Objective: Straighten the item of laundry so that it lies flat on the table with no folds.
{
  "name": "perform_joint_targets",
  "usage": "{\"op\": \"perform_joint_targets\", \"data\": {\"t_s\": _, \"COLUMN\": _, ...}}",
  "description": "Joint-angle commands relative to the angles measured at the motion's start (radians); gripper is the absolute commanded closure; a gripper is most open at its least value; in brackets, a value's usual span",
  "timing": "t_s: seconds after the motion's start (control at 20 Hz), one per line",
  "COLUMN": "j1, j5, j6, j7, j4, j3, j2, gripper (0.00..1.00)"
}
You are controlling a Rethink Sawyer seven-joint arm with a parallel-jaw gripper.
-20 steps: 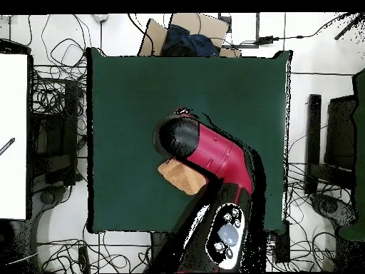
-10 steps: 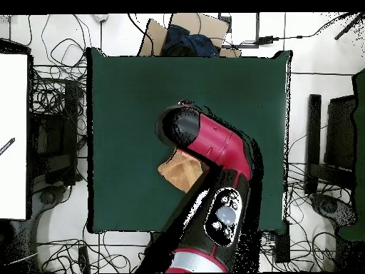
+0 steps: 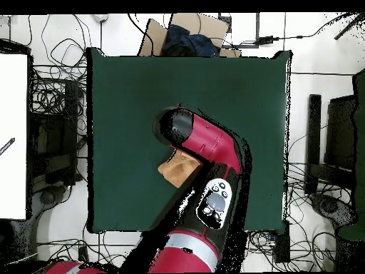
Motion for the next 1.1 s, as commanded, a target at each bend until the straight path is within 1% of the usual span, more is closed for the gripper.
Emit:
{"op": "perform_joint_targets", "data": {"t_s": 0.05, "j1": 0.007, "j5": 0.049, "j6": -0.046, "j7": 0.295, "j4": 0.012, "j3": 0.041, "j2": 0.043, "gripper": 0.00}}
{"op": "perform_joint_targets", "data": {"t_s": 0.2, "j1": 0.001, "j5": 0.056, "j6": -0.052, "j7": 0.282, "j4": 0.012, "j3": 0.045, "j2": 0.047, "gripper": 0.00}}
{"op": "perform_joint_targets", "data": {"t_s": 0.5, "j1": -0.006, "j5": 0.055, "j6": -0.054, "j7": 0.260, "j4": 0.042, "j3": 0.048, "j2": 0.018, "gripper": 0.00}}
{"op": "perform_joint_targets", "data": {"t_s": 0.8, "j1": 0.003, "j5": 0.043, "j6": -0.039, "j7": 0.246, "j4": 0.120, "j3": 0.043, "j2": -0.050, "gripper": 0.00}}
{"op": "perform_joint_targets", "data": {"t_s": 1.1, "j1": 0.030, "j5": 0.048, "j6": -0.117, "j7": 0.272, "j4": 0.202, "j3": 0.066, "j2": -0.064, "gripper": 0.00}}
